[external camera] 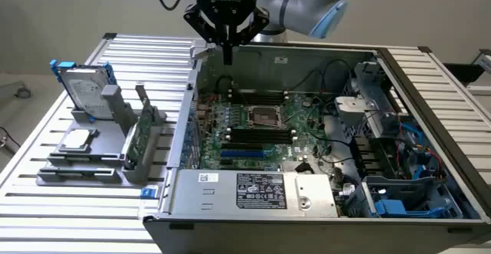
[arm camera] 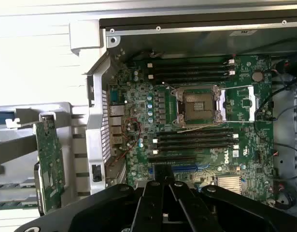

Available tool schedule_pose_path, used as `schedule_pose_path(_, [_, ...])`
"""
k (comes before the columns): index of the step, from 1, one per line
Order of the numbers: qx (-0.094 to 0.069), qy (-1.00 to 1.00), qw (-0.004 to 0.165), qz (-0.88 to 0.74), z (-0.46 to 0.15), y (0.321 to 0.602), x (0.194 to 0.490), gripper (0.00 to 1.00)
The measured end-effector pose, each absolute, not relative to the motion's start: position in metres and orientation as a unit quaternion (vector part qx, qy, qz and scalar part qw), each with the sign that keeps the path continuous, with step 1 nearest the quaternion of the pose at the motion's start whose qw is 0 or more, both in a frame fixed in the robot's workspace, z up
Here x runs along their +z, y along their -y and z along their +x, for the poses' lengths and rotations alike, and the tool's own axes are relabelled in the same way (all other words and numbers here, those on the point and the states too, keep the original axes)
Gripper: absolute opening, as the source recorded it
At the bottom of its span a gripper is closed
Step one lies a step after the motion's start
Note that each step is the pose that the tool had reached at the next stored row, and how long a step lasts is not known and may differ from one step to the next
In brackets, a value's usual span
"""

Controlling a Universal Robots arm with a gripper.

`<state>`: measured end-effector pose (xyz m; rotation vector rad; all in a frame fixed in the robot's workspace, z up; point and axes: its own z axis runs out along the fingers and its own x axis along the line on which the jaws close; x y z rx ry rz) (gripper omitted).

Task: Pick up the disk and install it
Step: 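Reach for the disk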

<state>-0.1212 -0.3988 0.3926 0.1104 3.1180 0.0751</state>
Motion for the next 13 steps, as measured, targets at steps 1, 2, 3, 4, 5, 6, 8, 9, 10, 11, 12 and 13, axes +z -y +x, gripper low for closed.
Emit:
schedule_pose_path(1, [0.024,-0.999,0.01,0.035,-0.121,0.399,0.393,0.11])
schedule_pose_path(2, [0.024,-0.999,0.01,0.035,-0.121,0.399,0.393,0.11])
schedule_pose_path(3, [0.024,-0.999,0.01,0.035,-0.121,0.399,0.393,0.11])
schedule_pose_path(4, [0.024,-0.999,0.01,0.035,-0.121,0.399,0.393,0.11])
schedule_pose_path(5, [0.024,-0.999,0.01,0.035,-0.121,0.399,0.393,0.11])
schedule_pose_path(6, [0.024,-0.999,0.01,0.035,-0.121,0.399,0.393,0.11])
schedule_pose_path(8, [0.024,-0.999,0.01,0.035,-0.122,0.399,0.393,0.11])
schedule_pose_path(9, [0.024,-0.999,0.01,0.035,-0.124,0.399,0.393,0.11])
schedule_pose_path(10, [0.024,-0.999,0.01,0.035,-0.128,0.399,0.393,0.11])
schedule_pose_path(11, [0.024,-0.999,0.01,0.035,-0.132,0.399,0.393,0.11])
schedule_pose_path(12, [0.024,-0.999,0.01,0.035,-0.137,0.399,0.392,0.11])
schedule_pose_path(13, [0.024,-0.999,0.01,0.035,-0.141,0.399,0.392,0.11])
